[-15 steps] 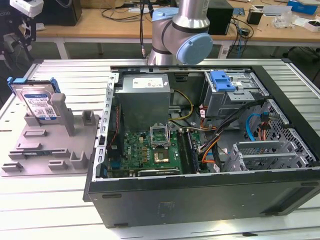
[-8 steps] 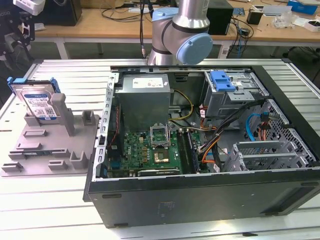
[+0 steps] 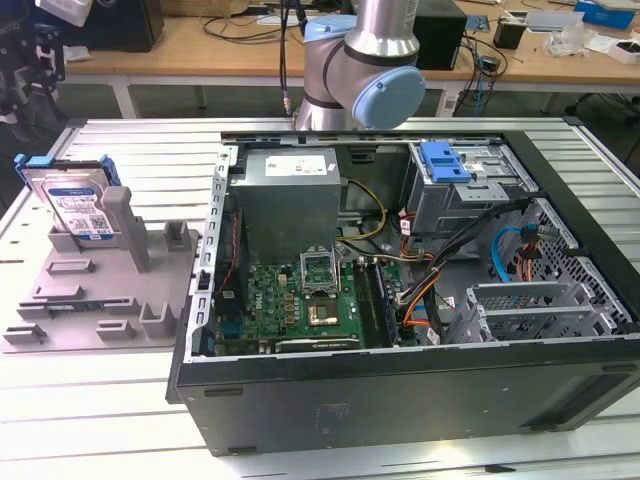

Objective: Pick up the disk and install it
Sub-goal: 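Pick up the disk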

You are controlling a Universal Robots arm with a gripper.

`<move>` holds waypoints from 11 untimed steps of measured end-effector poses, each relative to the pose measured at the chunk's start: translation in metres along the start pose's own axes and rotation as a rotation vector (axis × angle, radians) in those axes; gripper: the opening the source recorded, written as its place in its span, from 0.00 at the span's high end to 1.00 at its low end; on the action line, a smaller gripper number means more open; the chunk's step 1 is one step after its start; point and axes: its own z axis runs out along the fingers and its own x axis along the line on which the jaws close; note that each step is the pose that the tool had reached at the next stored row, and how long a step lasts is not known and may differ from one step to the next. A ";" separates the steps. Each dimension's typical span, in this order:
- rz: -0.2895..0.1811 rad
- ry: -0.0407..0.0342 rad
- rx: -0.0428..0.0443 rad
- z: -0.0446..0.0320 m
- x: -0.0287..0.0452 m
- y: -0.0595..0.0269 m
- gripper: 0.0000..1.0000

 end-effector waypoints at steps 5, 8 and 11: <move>-0.113 0.0052 0.0037 0.0009 0.0000 0.0000 0.50; -0.175 0.0079 0.0059 0.0014 0.0000 -0.0001 0.50; -0.248 0.0114 0.0083 0.0019 -0.0001 -0.0001 0.50</move>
